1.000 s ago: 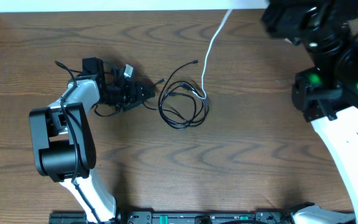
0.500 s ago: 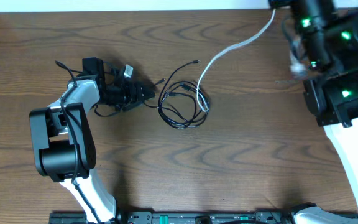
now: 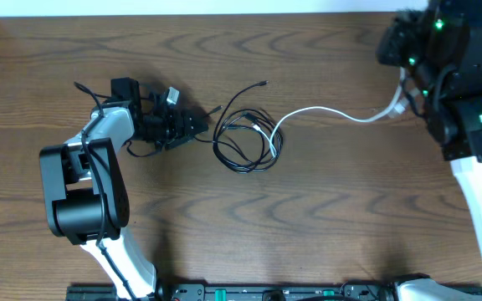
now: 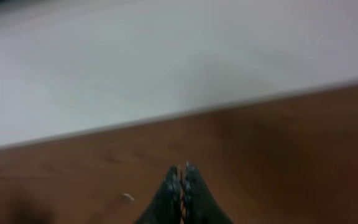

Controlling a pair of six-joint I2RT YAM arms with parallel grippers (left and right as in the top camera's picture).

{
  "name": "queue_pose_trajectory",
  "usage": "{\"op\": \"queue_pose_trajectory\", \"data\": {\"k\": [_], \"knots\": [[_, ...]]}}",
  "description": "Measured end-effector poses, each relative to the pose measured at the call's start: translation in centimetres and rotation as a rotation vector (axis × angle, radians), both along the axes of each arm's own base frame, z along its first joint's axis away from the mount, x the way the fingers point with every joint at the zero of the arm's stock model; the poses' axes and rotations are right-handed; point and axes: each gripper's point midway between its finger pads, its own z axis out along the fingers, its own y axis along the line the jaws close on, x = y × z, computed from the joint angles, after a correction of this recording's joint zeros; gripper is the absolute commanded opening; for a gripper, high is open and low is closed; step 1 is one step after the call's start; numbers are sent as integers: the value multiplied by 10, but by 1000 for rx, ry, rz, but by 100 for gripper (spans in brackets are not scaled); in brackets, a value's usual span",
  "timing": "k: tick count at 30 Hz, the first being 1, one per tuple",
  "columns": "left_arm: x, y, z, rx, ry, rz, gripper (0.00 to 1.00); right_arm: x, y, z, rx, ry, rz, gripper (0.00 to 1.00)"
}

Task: Untangle cables
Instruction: 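Pull the white cable rightward out of the bundle with the right gripper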

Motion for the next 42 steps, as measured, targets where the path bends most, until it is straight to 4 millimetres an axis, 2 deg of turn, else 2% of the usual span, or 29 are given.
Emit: {"op": "queue_pose_trajectory", "data": {"k": [7,13,16,19,23,29,30,31,33,37,38,42], "knots": [[0,0,0,0,-1,0,65,-24,-95,-41,-45,195,-243,1],[0,0,0,0,1,0,65,-39,-142,-83,-43,370,-363,1],[0,0,0,0,0,0,65,-37,-165,-120,-25,492,-408,1],[0,0,0,0,0,0,65,-32,-177,-159,8,606,-417,1],[0,0,0,0,1,0,65,-25,-176,-206,59,736,-370,1],[0,0,0,0,2,0,65,-17,-164,-250,125,842,-297,1],[0,0,0,0,2,0,65,-16,-163,-254,131,851,-292,7],[0,0,0,-1,2,0,65,-15,-162,-260,137,862,-286,17],[0,0,0,-1,2,0,65,-14,-161,-267,142,877,-278,51],[0,0,0,-1,2,0,66,-13,-159,-278,150,902,-264,93],[0,0,0,0,2,0,65,-13,-158,-279,156,903,-260,99],[0,0,0,0,2,0,65,-11,-152,-279,179,900,-236,99]]}}
